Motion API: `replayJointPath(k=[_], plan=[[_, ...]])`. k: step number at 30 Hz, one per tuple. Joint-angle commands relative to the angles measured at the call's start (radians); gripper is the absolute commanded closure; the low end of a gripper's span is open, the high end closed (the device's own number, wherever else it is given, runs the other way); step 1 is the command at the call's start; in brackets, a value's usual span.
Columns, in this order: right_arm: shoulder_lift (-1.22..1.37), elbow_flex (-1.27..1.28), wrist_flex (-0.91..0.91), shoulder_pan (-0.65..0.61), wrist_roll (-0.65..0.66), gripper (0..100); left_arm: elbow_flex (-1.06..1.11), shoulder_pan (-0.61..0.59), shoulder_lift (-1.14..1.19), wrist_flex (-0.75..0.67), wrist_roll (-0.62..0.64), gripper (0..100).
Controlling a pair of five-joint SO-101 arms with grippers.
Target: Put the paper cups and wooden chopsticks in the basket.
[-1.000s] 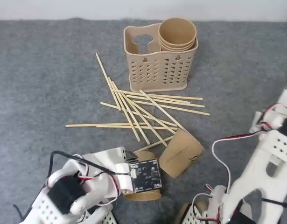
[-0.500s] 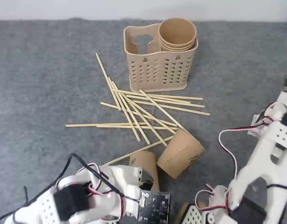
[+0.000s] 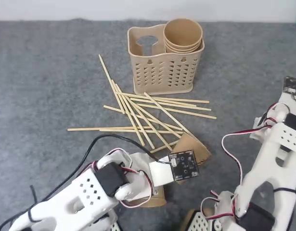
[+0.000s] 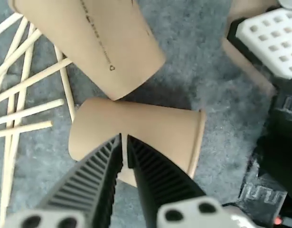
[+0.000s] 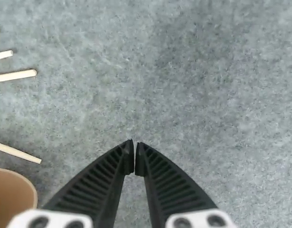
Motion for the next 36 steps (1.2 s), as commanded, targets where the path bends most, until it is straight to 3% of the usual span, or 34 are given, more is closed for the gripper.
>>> replayJointPath(k=[1,10,19,29,36], plan=[[-0.002,-0.054,0.008,-0.008,-0.014,97.6,-0.036,-0.008,0.009,-0.034,0.064,99],[-0.002,-0.054,0.015,-0.008,-0.014,97.5,0.093,-0.132,0.011,-0.167,0.066,98],[-0.002,-0.054,0.018,-0.008,-0.014,97.5,0.117,-0.173,0.023,-0.219,0.135,98],[-0.01,-0.055,0.03,-0.008,-0.014,97.5,0.045,-0.265,0.384,-0.387,0.135,99],[-0.004,-0.055,0.027,-0.008,-0.009,97.5,-0.113,-0.508,0.485,-0.416,0.129,98]])
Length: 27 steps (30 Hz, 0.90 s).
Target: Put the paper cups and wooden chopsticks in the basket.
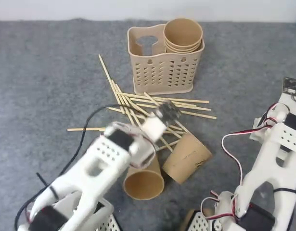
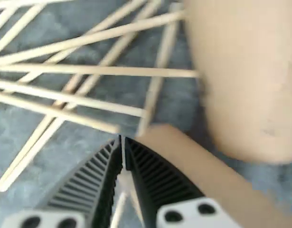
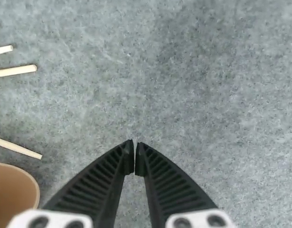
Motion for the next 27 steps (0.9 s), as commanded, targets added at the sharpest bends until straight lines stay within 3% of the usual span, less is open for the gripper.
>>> replayJointPath(k=[1,10,13,17,27], plan=[[-0.004,-0.055,0.008,-0.008,-0.009,97.5,-0.134,-0.192,0.064,-0.008,0.002,98],[-0.004,-0.054,0.012,-0.008,-0.006,97.5,-0.38,-0.542,0.293,-0.046,-0.035,98],[-0.002,-0.049,0.007,-0.008,-0.006,97.5,-0.476,-0.601,0.344,0.066,-0.069,98],[-0.002,-0.049,0.004,-0.013,-0.009,97.5,-0.507,-0.554,0.298,0.276,-0.201,99],[-0.002,-0.049,0.004,-0.015,-0.009,97.5,-0.418,-0.295,-0.233,0.638,-0.204,99]])
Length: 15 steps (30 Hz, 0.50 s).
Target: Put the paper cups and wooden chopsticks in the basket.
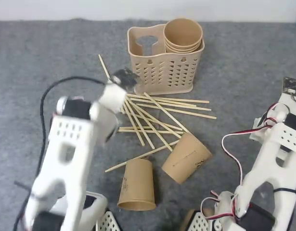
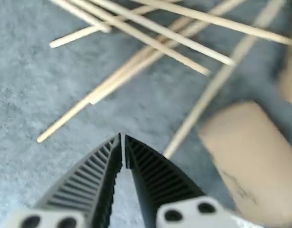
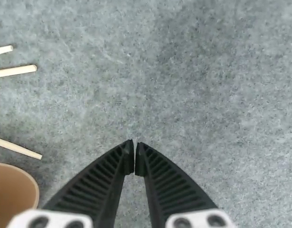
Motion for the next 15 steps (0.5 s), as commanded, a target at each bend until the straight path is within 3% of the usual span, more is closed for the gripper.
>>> replayJointPath(k=[1,6,11,15], plan=[[-0.002,-0.049,0.004,-0.015,-0.009,97.5,0.038,0.161,-0.301,0.143,0.014,99],[-0.002,-0.048,0.002,-0.015,-0.014,97.5,0.139,0.374,-0.407,0.141,0.097,99],[-0.002,-0.048,0.002,-0.015,-0.014,97.5,0.142,0.555,-0.253,0.133,0.146,99],[-0.002,-0.048,0.004,-0.015,-0.014,97.5,0.14,0.592,-0.13,0.133,0.146,99]])
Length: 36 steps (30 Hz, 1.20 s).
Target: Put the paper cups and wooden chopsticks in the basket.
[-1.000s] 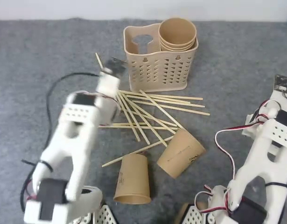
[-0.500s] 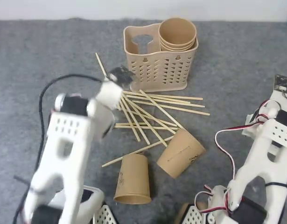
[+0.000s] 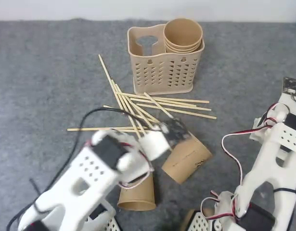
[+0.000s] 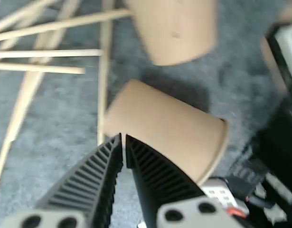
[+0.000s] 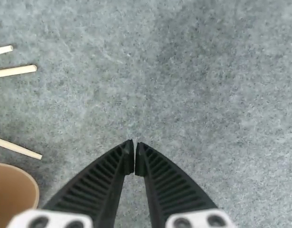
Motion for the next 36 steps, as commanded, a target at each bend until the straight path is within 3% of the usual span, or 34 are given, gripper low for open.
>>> replayJointPath(k=[1,6,15,30,36], plan=[[-0.002,-0.048,0.004,-0.015,-0.014,97.5,-0.005,0.035,0.129,0.011,0.015,99],[-0.002,-0.048,0.002,-0.015,-0.014,97.5,-0.004,-0.005,0.276,-0.018,0.012,99],[-0.002,-0.048,0.002,-0.015,-0.014,97.5,0.142,-0.046,0.451,-0.324,0.018,99],[-0.002,-0.048,0.005,-0.01,-0.008,97.5,0.073,-0.446,0.669,-0.621,0.018,99],[-0.002,-0.048,0.005,-0.012,-0.006,97.5,-0.068,-0.598,0.778,-0.608,0.017,99]])
